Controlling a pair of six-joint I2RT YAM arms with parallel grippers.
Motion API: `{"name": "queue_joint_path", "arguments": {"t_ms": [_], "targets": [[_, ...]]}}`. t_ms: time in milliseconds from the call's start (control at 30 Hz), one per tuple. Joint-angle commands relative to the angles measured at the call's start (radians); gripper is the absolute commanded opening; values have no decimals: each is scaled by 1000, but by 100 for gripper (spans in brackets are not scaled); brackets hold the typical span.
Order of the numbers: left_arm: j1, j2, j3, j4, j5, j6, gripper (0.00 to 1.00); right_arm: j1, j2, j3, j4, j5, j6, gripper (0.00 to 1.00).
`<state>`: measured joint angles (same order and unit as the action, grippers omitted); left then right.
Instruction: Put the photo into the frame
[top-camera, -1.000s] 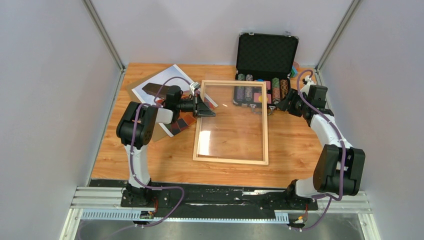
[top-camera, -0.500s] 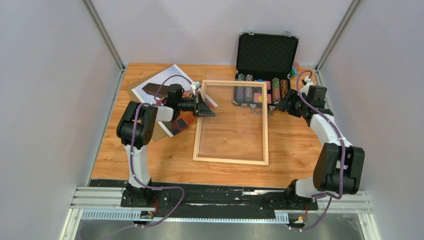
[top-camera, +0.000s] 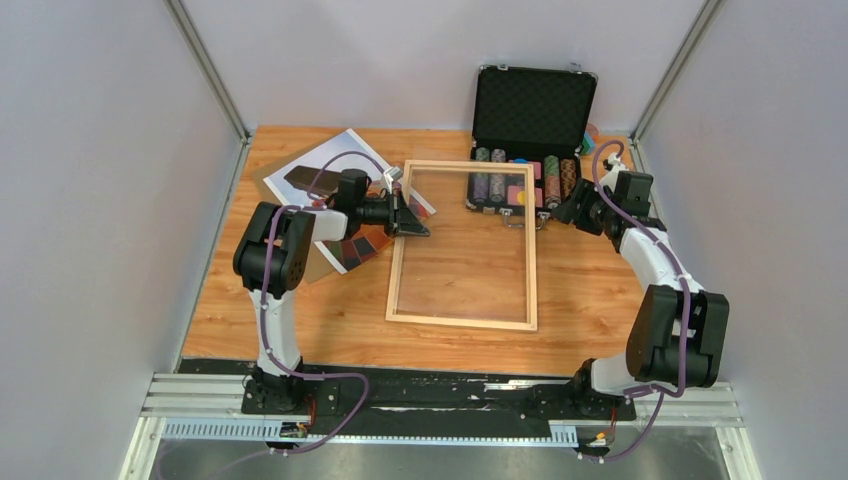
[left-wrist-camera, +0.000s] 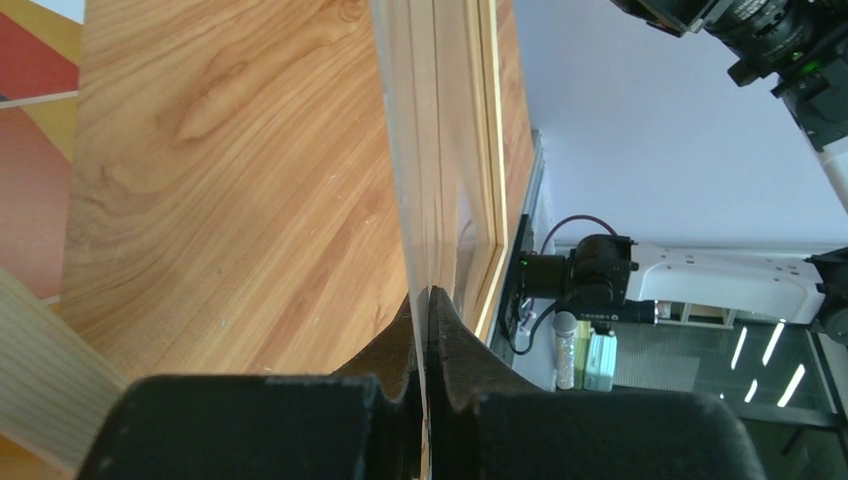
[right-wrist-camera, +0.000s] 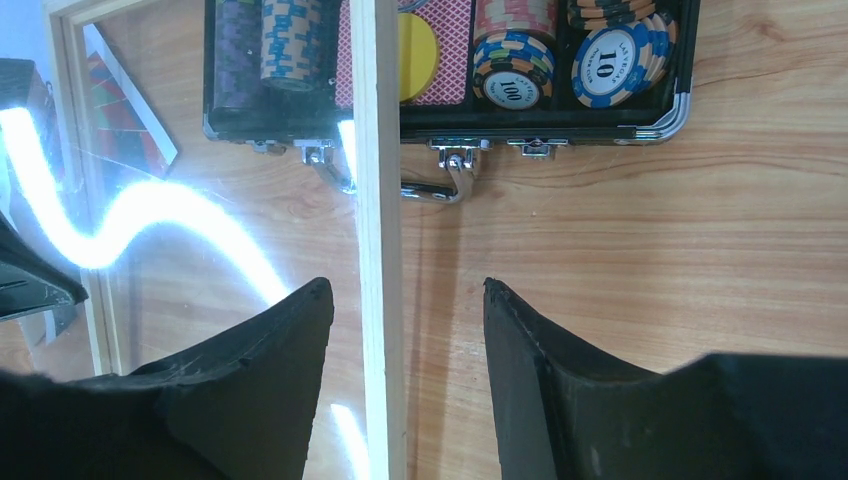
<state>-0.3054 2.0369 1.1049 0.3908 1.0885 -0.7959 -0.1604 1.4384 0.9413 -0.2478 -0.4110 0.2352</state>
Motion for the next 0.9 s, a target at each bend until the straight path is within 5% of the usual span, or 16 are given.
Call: {"name": "queue_joint_path", "arguments": {"t_ms": [0,867], "targets": [[-11,-6,48,-70,-30,87,0,-4,1,1,38,-17,4,56],[-29,-2,80,-207,-98,156,0,-1,10,2,38,-19,4,56]]}}
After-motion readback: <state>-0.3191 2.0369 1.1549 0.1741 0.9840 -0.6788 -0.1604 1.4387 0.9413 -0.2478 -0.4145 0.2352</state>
